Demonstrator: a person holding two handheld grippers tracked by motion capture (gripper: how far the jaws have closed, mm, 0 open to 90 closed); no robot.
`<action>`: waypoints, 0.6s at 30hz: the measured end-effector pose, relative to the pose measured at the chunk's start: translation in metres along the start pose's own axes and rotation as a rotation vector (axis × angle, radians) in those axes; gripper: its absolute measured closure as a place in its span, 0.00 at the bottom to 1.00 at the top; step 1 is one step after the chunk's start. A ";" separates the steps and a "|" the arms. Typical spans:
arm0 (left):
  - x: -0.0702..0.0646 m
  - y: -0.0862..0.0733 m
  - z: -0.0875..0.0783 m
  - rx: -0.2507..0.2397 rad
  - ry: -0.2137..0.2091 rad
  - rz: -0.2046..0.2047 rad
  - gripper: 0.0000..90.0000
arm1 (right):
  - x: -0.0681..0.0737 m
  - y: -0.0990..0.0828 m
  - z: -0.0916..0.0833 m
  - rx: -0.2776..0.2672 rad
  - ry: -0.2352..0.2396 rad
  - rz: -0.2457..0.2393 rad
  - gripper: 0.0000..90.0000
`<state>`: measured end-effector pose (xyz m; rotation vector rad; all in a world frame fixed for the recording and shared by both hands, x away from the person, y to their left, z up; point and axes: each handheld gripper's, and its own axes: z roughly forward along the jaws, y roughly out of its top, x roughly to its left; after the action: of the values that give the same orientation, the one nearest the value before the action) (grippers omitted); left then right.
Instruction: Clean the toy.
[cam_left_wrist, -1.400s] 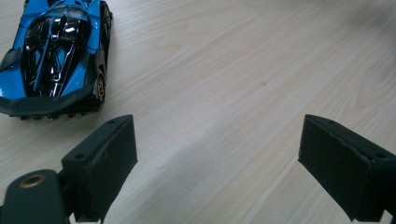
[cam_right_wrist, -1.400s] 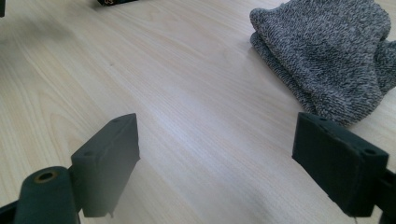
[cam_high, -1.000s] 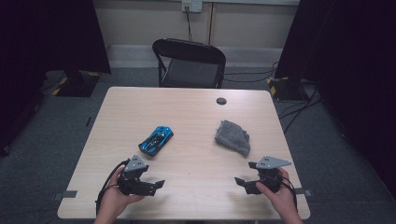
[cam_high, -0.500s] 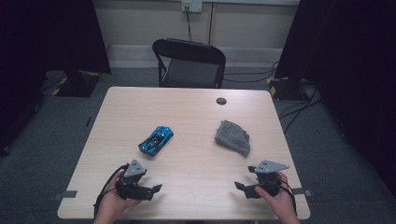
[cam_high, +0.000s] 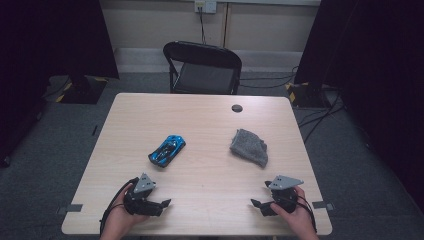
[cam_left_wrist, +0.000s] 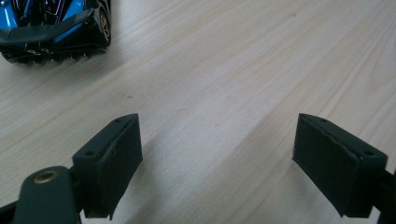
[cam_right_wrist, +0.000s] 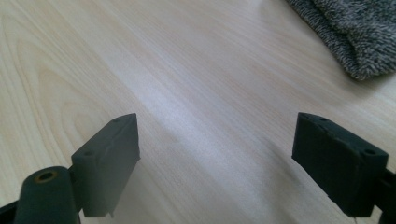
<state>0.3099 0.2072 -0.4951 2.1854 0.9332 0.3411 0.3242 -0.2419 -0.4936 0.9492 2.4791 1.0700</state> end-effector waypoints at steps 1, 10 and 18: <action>0.000 -0.001 0.001 0.008 0.004 0.015 0.17 | 0.000 0.000 0.001 0.007 -0.004 -0.011 0.16; 0.005 -0.009 0.000 -0.016 -0.004 0.041 0.16 | -0.001 -0.005 0.008 0.003 0.012 0.005 0.15; 0.003 -0.011 -0.001 -0.022 -0.016 0.042 0.15 | -0.003 -0.005 0.007 0.005 0.015 -0.001 0.14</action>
<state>0.3058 0.2155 -0.5026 2.1869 0.8722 0.3521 0.3273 -0.2424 -0.5026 0.9444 2.4953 1.0740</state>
